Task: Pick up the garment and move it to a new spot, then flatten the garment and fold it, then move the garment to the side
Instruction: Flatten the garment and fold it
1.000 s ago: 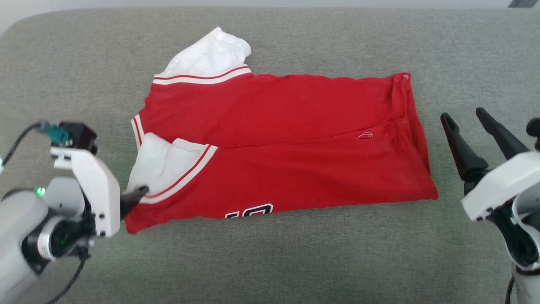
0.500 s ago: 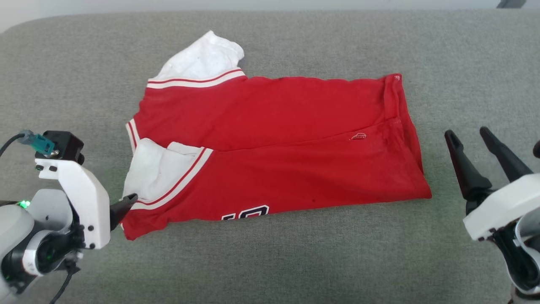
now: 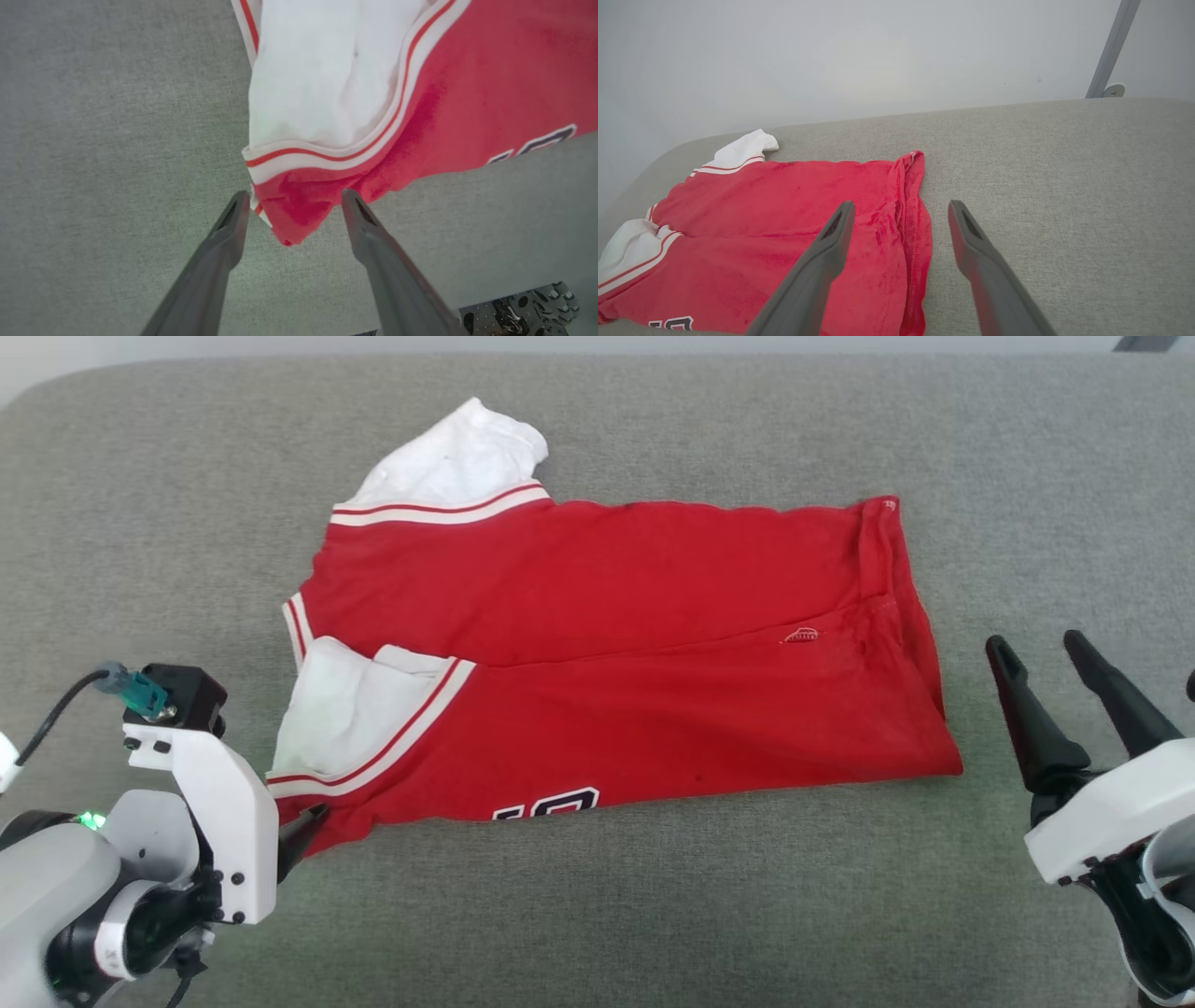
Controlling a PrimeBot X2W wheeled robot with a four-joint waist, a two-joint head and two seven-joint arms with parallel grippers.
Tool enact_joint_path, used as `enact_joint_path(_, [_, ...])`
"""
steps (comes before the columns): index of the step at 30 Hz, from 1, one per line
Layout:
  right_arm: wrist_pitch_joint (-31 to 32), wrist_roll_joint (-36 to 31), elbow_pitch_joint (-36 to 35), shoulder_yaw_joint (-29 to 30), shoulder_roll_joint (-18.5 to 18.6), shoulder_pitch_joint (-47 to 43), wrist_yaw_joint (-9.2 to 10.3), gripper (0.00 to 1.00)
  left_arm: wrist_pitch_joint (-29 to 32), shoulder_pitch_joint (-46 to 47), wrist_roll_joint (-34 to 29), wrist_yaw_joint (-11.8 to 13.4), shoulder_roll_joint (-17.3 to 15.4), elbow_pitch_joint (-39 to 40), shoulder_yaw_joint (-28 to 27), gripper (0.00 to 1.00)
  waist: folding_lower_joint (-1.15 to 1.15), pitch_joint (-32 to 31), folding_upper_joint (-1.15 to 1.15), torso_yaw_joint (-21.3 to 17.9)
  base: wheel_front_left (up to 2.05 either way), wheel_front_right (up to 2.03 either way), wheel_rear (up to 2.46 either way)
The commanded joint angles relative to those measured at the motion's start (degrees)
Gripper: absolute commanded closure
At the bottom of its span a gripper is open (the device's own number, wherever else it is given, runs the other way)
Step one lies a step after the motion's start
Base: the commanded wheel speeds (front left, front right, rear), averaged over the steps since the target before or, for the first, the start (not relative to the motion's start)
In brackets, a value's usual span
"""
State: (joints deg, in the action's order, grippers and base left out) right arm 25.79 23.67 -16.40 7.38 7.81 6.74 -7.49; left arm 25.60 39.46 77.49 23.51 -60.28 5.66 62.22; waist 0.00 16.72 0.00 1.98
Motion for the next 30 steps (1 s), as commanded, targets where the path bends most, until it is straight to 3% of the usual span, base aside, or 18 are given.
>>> enact_joint_path(1, [0.3,0.1,-0.2,-0.2,-0.1,0.4,0.00,0.00,-0.2,-0.3,-0.4,-0.4,0.5,-0.9,0.2,0.00,0.00,0.3,0.00,-0.3,0.00,0.00,0.00])
enact_joint_path(11, [7.2,-1.0,1.7,-1.3,0.1,0.7,0.00,0.00,-1.6,0.9,-0.2,-7.2,10.1,-18.7,1.3,0.00,0.00,2.3,0.00,-1.3,0.00,0.00,0.00])
enact_joint_path(12, [8.4,-1.1,2.2,-1.3,0.2,0.8,0.00,0.00,-1.2,1.2,0.0,-7.8,10.8,-20.2,1.6,0.13,0.00,2.5,0.00,-1.2,0.00,0.00,0.00])
enact_joint_path(13, [9.5,-1.4,2.7,-1.5,0.4,1.1,0.00,0.00,-0.7,1.4,-0.3,-8.5,11.6,-21.5,2.1,0.65,0.00,2.7,0.00,-1.2,0.00,0.00,0.00])
enact_joint_path(14, [10.8,-1.9,3.0,-1.8,0.9,1.4,0.00,0.00,-0.4,1.4,-0.4,-9.2,12.5,-22.7,2.4,0.93,0.00,2.8,0.00,-1.1,0.00,0.00,0.00])
enact_joint_path(15, [11.9,-2.1,3.5,-1.7,0.8,1.7,0.00,0.00,-0.1,1.7,-0.3,-9.7,13.1,-23.8,2.6,1.00,0.00,3.0,0.00,-1.0,0.00,0.00,0.00])
enact_joint_path(30, [29.3,-4.9,16.1,-3.3,-0.2,10.1,0.00,0.00,0.3,6.5,-2.6,-14.9,20.0,-30.4,3.9,1.00,0.00,5.3,0.00,2.3,0.00,0.00,0.00])
